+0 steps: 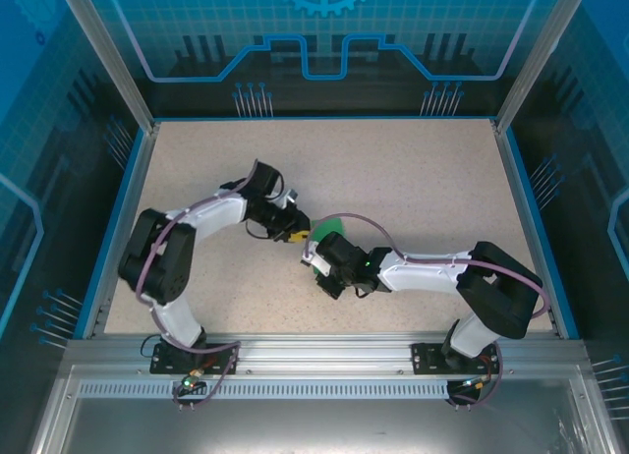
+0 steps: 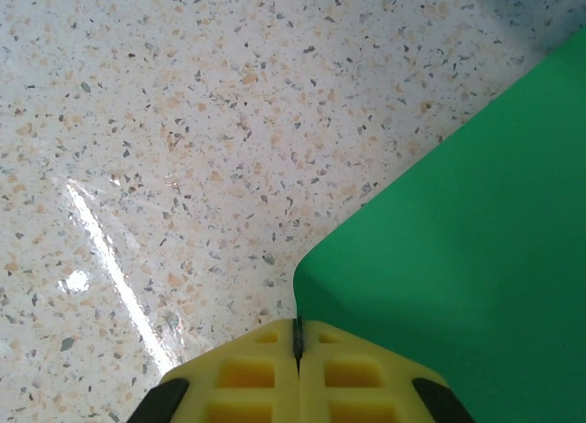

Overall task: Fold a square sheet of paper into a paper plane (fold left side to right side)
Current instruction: Third fold the triangle at the center of the table.

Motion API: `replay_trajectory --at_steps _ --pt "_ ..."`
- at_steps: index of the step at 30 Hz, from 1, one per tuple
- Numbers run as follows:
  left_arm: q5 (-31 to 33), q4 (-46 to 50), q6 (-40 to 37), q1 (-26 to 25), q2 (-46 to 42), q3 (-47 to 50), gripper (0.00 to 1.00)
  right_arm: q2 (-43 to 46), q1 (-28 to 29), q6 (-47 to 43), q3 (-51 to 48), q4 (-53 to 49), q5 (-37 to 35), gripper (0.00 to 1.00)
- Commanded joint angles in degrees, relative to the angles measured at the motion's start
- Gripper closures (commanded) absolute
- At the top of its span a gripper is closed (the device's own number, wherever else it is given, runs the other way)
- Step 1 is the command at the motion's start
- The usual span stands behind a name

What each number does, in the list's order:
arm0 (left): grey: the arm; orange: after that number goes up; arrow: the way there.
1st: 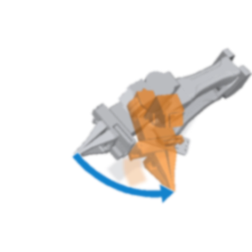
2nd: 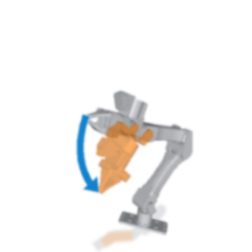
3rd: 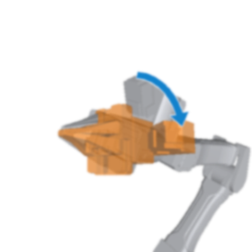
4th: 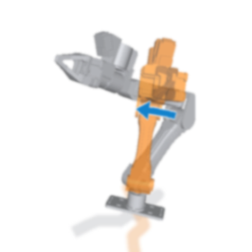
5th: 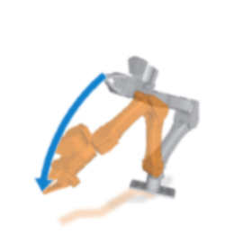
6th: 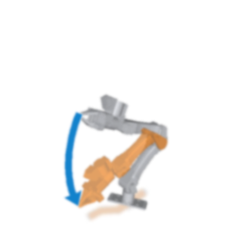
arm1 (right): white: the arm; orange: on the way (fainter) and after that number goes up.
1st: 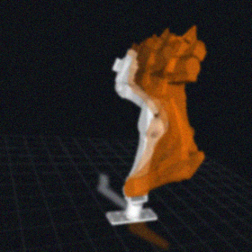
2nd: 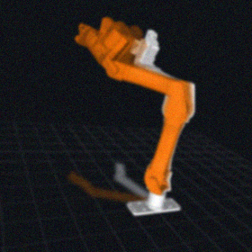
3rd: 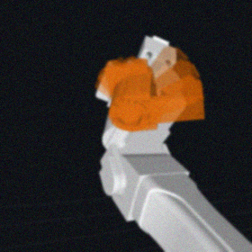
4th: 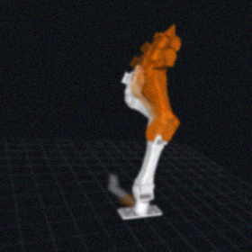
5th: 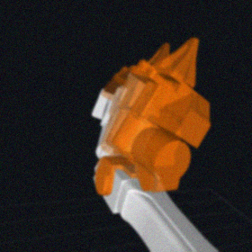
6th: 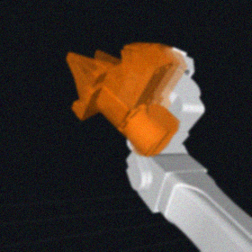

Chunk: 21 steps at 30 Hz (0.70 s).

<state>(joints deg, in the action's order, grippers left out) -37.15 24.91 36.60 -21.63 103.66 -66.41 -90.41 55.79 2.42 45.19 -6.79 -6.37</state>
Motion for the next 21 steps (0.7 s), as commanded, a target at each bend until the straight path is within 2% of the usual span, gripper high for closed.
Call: replay_trajectory --at_steps 1,8,16,21 --pt "-1.7 2.7 -4.02 -2.23 7.04 -6.63 0.8 -0.18 -0.99 1.45 -0.28 -0.2 2.4 1.0" --pt "-0.24 6.42 -7.01 -4.4 17.95 -15.79 0.84 -0.38 -1.43 2.2 0.28 -1.08 3.72 1.0" --pt "2.47 8.4 -9.15 -5.76 22.78 -16.68 0.87 -1.82 -3.44 3.9 2.11 -4.01 8.17 1.0" --pt "3.56 8.4 -9.65 -6.22 23.83 -15.79 0.88 -2.11 -7.09 6.6 2.36 -4.98 12.53 1.0"
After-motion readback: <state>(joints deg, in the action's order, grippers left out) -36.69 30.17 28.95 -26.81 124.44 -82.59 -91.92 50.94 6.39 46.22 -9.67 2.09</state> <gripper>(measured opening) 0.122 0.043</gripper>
